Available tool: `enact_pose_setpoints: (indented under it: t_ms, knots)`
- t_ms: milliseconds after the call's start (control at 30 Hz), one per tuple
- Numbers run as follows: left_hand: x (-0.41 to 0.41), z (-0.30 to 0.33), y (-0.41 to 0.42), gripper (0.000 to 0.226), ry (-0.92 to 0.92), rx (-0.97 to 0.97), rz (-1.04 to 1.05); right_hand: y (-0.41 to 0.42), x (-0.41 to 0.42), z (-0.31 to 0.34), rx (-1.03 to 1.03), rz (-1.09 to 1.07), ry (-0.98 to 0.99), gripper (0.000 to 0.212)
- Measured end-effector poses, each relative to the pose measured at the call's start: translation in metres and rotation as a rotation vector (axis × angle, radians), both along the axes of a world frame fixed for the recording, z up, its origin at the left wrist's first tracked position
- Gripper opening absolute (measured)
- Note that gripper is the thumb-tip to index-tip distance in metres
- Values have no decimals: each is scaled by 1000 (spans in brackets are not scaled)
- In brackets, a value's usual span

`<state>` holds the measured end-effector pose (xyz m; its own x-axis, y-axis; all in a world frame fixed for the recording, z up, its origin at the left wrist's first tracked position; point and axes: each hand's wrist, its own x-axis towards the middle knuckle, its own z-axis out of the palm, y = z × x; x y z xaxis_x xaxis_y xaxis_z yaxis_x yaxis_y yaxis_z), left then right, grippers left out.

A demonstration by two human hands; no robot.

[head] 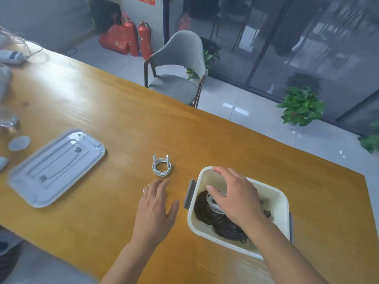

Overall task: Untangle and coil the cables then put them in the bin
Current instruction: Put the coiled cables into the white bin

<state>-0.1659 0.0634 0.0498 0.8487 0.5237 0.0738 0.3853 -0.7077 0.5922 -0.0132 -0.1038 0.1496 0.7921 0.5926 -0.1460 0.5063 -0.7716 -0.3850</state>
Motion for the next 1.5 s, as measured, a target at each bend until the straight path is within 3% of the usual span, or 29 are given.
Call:
enact_pose_setpoints:
  t_ms: [300, 667, 1000, 1167, 1500]
  knots:
    - [-34, -41, 57, 71, 189, -92, 172, 91, -14, -42, -45, 207, 70, 56]
    - [-14, -98, 91, 102, 296, -118, 41, 150, 4, -95, -269, 259, 165, 70]
    - [-3, -108, 96, 81, 199, -21, -53, 183, 21, -131, -323, 247, 211, 83]
    - [-8, -109, 96, 87, 210, 24, -81, 188, 27, -146, -337, 230, 204, 92]
    - [-28, -102, 110, 77, 169, -19, 92, 209, 31, -162, -368, 181, 146, 100]
